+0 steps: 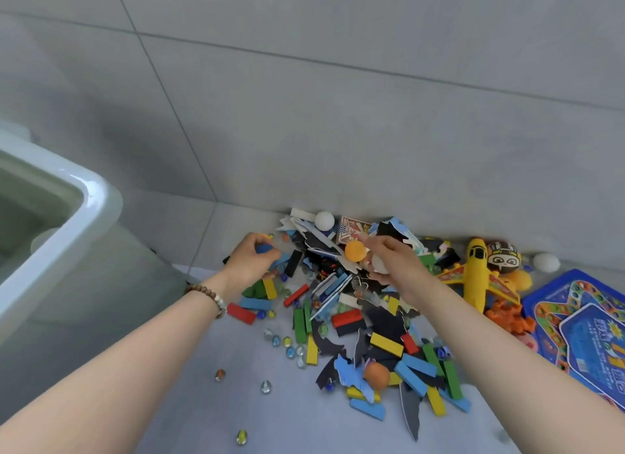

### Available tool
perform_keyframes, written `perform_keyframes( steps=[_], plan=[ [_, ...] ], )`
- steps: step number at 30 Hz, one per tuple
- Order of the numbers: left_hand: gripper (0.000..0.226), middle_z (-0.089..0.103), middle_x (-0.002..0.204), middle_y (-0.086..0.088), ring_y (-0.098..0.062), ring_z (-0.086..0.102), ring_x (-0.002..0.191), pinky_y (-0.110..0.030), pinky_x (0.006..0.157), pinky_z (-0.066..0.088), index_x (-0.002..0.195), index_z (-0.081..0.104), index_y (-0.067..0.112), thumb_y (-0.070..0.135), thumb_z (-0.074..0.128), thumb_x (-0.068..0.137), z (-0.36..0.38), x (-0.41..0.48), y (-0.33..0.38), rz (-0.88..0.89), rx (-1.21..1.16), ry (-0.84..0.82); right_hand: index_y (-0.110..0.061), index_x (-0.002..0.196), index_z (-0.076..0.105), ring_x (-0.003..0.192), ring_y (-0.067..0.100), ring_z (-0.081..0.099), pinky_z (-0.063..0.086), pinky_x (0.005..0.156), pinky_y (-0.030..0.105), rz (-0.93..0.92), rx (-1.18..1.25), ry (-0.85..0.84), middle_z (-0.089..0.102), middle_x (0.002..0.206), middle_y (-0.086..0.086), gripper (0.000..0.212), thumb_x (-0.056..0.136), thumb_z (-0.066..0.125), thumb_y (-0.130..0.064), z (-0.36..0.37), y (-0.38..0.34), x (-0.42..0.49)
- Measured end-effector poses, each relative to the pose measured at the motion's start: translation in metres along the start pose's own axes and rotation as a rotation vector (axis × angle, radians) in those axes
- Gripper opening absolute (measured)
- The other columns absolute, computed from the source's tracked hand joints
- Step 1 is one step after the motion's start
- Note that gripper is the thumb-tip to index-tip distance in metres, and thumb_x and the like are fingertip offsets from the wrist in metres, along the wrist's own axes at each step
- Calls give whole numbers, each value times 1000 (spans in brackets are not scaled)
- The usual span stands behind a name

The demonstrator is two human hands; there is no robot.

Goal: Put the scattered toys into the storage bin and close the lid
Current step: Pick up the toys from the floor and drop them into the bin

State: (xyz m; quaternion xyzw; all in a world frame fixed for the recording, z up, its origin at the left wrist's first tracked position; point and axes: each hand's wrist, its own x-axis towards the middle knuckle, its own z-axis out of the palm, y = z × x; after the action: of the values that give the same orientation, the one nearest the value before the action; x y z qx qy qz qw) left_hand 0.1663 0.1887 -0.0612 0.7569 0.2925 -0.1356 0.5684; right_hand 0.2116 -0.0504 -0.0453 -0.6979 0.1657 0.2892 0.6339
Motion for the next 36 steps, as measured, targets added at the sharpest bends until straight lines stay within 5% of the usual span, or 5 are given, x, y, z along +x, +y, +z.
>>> perform_keyframes(
  steps=[6, 15, 27, 31, 36],
  plan=[
    [45, 51, 108, -4, -24, 58, 94, -39, 72, 57, 112, 47, 20, 35, 73, 78, -16, 21, -16, 0, 135, 194, -24, 115, 58, 106, 19, 57, 51, 91, 42, -202, -514, 206, 53, 111, -6, 46, 75, 76, -39, 1, 22, 31],
    [47, 59, 123, -7, -23, 56, 108, -27, 88, 46, 120, 60, 14, 36, 72, 80, -12, 41, -24, 20, 258, 174, -30, 105, 61, 88, 18, 62, 54, 77, 35, -197, -686, 219, 59, 106, -8, 36, 74, 76, -41, 7, 21, 42],
    [32, 57, 87, 4, -12, 58, 67, -19, 46, 49, 92, 55, 18, 48, 62, 84, -12, -48, 79, 110, -112, 56, -19, 101, 60, 56, 7, 57, 47, 51, 19, -30, 174, 10, 58, 76, -1, 26, 85, 63, -39, 9, -74, -46],
    [40, 60, 91, -2, -9, 62, 60, -18, 47, 49, 104, 52, 12, 46, 59, 86, -58, -126, 130, 231, -178, 14, -17, 113, 56, 60, 6, 62, 48, 44, 15, -81, 229, -104, 62, 113, 8, 35, 86, 61, -38, 32, -133, -112],
    [30, 65, 100, -2, -6, 62, 61, -19, 50, 51, 112, 54, 15, 35, 58, 90, -156, -219, 150, 397, -307, 122, -25, 107, 63, 58, 7, 59, 48, 47, 18, -151, 91, -295, 63, 102, 2, 26, 88, 57, -43, 108, -189, -200]
  ],
)
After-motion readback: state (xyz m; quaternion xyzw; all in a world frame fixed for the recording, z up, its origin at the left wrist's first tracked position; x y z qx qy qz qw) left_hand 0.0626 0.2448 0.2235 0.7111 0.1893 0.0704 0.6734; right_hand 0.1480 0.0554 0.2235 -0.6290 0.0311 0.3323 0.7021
